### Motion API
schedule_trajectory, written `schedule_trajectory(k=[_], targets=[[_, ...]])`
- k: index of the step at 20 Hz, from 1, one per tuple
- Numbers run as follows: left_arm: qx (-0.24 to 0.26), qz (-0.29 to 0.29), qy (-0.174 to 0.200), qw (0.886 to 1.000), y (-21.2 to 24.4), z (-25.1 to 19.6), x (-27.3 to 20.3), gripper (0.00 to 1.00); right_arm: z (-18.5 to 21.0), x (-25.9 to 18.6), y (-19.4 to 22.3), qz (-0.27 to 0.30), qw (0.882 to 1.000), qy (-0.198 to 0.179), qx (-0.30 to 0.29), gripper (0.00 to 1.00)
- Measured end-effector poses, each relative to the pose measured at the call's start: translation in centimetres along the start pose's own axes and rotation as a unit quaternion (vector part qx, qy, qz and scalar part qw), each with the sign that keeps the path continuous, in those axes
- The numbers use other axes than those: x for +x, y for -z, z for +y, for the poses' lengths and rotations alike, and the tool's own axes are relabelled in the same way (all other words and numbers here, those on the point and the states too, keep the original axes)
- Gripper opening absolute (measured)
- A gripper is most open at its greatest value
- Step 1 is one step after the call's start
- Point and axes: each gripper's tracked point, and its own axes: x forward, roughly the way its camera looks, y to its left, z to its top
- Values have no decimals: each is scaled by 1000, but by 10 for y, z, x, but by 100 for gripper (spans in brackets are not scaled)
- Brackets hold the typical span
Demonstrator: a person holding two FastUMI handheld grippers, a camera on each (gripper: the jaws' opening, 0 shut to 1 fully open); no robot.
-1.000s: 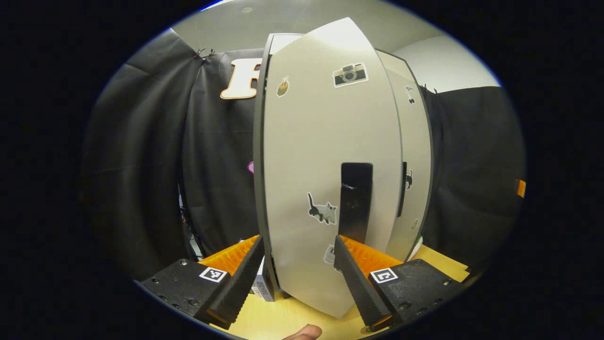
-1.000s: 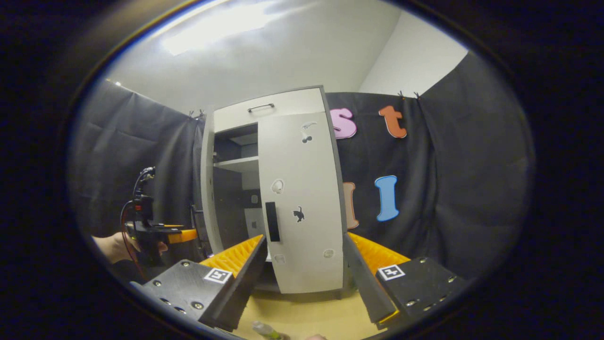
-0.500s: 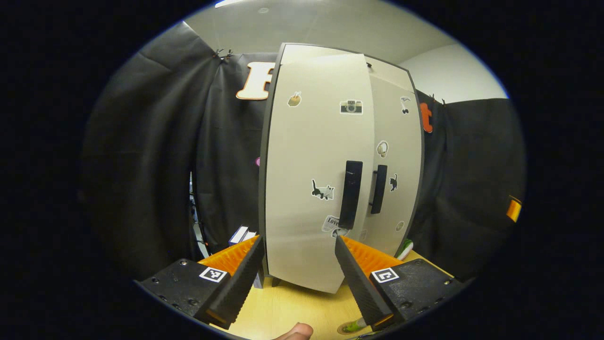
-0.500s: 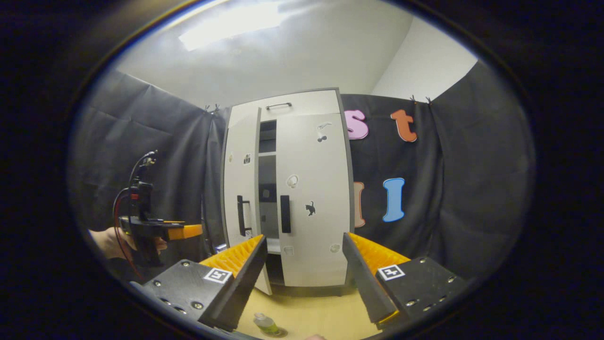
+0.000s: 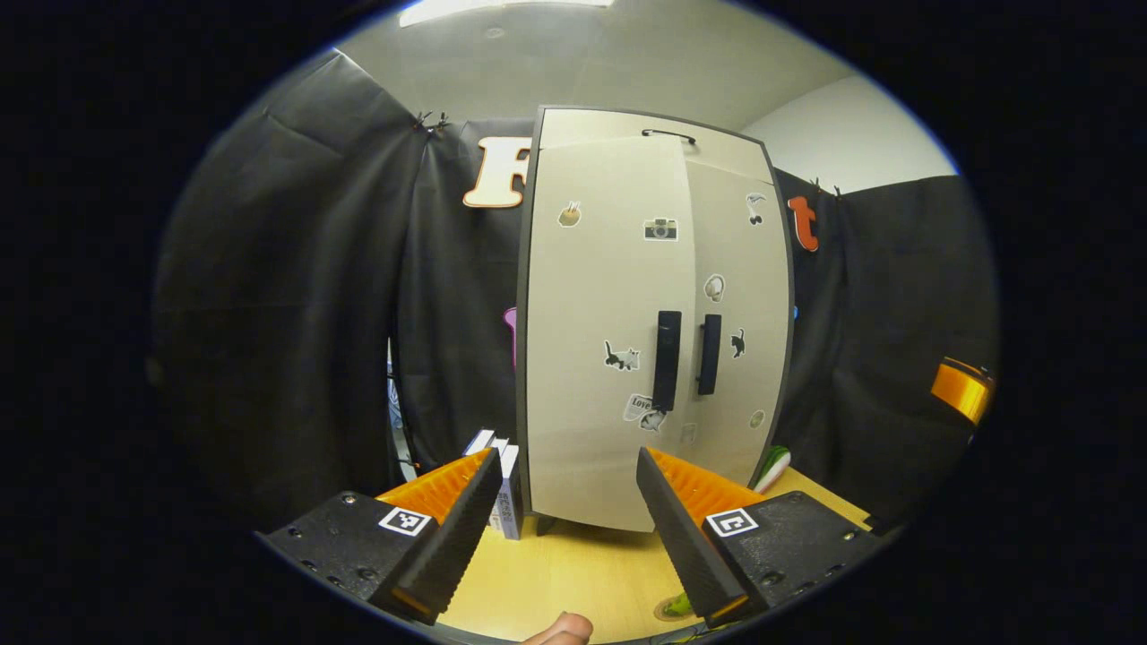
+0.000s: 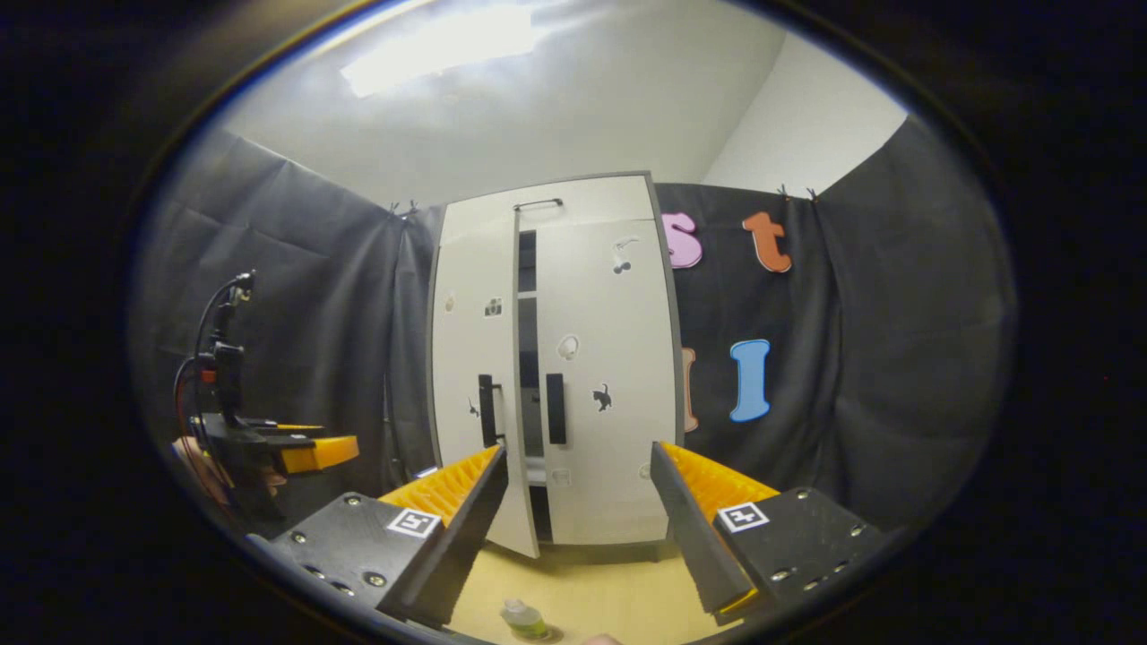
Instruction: Grasp the bottle in the cabinet with the left hand and place it on the coaster, then close the right door with the right hand and the left door with the left hand.
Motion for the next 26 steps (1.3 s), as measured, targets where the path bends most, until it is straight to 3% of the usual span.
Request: schedule_trajectory(k=[3, 5, 6, 9, 10, 11, 12, 13, 16, 17, 19, 26], targets=[[-5, -5, -13, 1000, -5, 10, -5, 96, 13, 13, 5, 8, 1000, -9, 5, 97], [-5, 1, -14, 1000, -4, 10, -7, 96, 9, 17, 9, 15, 1000, 7, -2, 97], [-1, -7, -11, 1000, -8, 10, -7, 96, 12, 18, 9, 15, 1000, 9, -4, 92], [14, -19, -7, 1000, -10, 7, -4, 92, 23, 21, 11, 19, 1000, 0, -4, 92], [20, -17, -5, 1000, -8, 3, -4, 96, 23, 22, 11, 21, 1000, 3, -10, 96], [21, -18, -1, 1000, -8, -3, -3, 92, 21, 22, 13, 24, 1000, 9, -14, 92], [20, -22, 10, 1000, -9, -11, -1, 92, 20, 22, 15, 27, 999, 14, -17, 96], [18, -22, 20, 999, -8, -18, 0, 92, 20, 21, 17, 30, 999, 17, -15, 92], [19, -23, 46, 998, -6, -33, 3, 95, 18, 18, 20, 43, 999, 29, -15, 92], [20, -22, 53, 998, -4, -37, 4, 96, 16, 17, 21, 45, 998, 33, -13, 96], [19, -15, 71, 997, 3, -45, 4, 95, 18, 15, 18, 45, 998, 35, -3, 92], [31, -18, 72, 997, 1, -50, 0, 96, 9, 14, 10, 46, 998, 49, -2, 96]])
